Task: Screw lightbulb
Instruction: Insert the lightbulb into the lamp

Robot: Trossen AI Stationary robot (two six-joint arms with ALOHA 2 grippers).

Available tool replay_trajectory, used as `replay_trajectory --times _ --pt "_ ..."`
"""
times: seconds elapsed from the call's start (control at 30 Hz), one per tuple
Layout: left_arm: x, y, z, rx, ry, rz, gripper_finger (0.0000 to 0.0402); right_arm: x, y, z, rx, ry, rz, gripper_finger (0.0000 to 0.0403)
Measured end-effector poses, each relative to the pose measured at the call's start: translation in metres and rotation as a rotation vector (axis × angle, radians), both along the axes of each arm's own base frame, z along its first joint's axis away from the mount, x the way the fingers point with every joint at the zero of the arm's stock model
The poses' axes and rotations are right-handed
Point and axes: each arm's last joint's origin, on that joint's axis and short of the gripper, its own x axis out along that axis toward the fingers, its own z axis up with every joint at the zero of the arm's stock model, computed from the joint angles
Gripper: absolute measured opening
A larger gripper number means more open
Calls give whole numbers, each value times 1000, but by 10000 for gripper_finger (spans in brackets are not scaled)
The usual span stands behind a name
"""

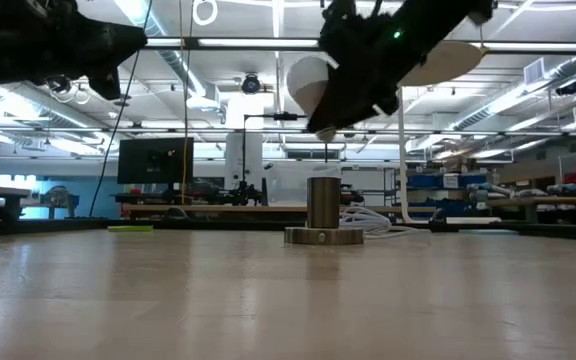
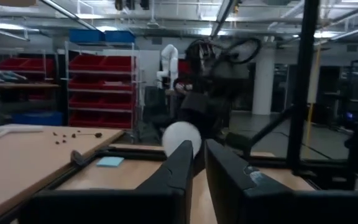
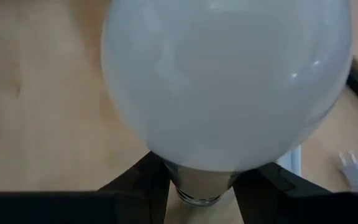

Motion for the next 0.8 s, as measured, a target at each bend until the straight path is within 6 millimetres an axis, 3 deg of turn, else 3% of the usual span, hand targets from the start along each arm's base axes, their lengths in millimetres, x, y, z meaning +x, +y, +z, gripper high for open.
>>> replay_trajectory --times 0.13,0.37,0.47,0.8 --pt "8 0 2 0 -1 2 48 -3 -17 -18 41 -143 2 155" --pt "18 -1 1 0 -1 2 46 -27 -27 -48 46 -380 -6 155" --pt "21 -1 -1 0 15 5 46 -37 -28 -59 40 -372 -15 155" --pt "25 0 -3 -5 34 24 46 -40 -27 -63 27 -359 -6 155"
